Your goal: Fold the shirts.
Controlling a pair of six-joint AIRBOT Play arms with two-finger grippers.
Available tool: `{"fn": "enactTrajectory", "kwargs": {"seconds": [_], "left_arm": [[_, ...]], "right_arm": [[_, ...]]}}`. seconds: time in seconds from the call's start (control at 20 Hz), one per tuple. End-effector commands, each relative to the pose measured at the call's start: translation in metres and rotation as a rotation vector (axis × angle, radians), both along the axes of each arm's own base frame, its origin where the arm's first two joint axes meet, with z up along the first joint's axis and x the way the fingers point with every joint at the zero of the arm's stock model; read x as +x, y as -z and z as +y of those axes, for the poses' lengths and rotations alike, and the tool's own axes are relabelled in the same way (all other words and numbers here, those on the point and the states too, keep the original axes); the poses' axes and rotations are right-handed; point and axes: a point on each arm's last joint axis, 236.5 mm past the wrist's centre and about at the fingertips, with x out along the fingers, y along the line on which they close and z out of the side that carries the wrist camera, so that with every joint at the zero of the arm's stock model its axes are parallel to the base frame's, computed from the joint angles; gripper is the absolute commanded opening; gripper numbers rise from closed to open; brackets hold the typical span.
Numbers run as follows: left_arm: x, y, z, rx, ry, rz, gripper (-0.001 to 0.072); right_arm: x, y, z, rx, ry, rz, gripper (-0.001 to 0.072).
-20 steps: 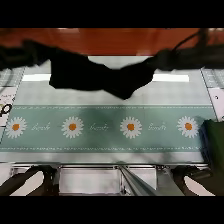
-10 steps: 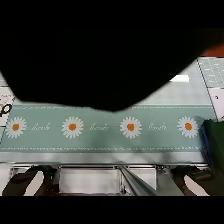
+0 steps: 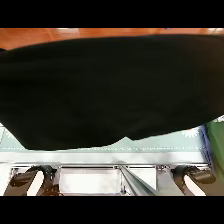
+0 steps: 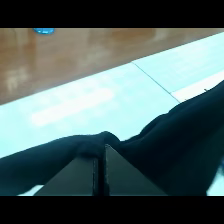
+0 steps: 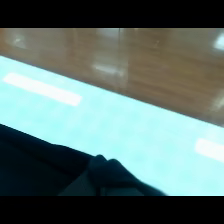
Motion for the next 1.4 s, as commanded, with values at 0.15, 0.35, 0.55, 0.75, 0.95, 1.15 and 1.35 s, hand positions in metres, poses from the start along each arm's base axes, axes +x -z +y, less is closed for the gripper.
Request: {"fn": "enactTrajectory", "kwargs": {"seconds": [0.15, 0.35, 0.55, 0.75, 0.95, 1.15, 1.35], "left_arm": [[0.010, 0.075, 0.002, -0.032, 0.007, 0.285, 0.0024], [0.025, 0.170, 0.005, -0.078, 0.014, 0.571, 0.0024], [0.066, 0.265, 0.010, -0.104, -0.012, 0.649, 0.0025], [0.139, 0.334, 0.026, -0.156, -0.185, 0.672, 0.0025], [0.220, 0.374, 0.052, -0.171, -0.360, 0.652, 0.0025], [0.259, 0.413, 0.035, -0.143, -0.327, 0.743, 0.0027], [0.280, 0.406, 0.040, -0.081, -0.290, 0.741, 0.0499]], "right_arm": [[-0.006, 0.044, -0.004, -0.031, 0.013, 0.179, 0.0025], [0.021, 0.109, -0.001, -0.055, 0.015, 0.376, 0.0025], [0.081, 0.194, 0.008, -0.044, 0.036, 0.521, 0.0026], [0.162, 0.270, 0.017, -0.044, 0.063, 0.633, 0.0026], [0.252, 0.343, 0.013, 0.013, 0.140, 0.676, 0.0026], [0.308, 0.388, 0.022, 0.141, 0.163, 0.704, 0.0054], [0.327, 0.373, 0.011, 0.212, 0.172, 0.693, 0.0408]]}}
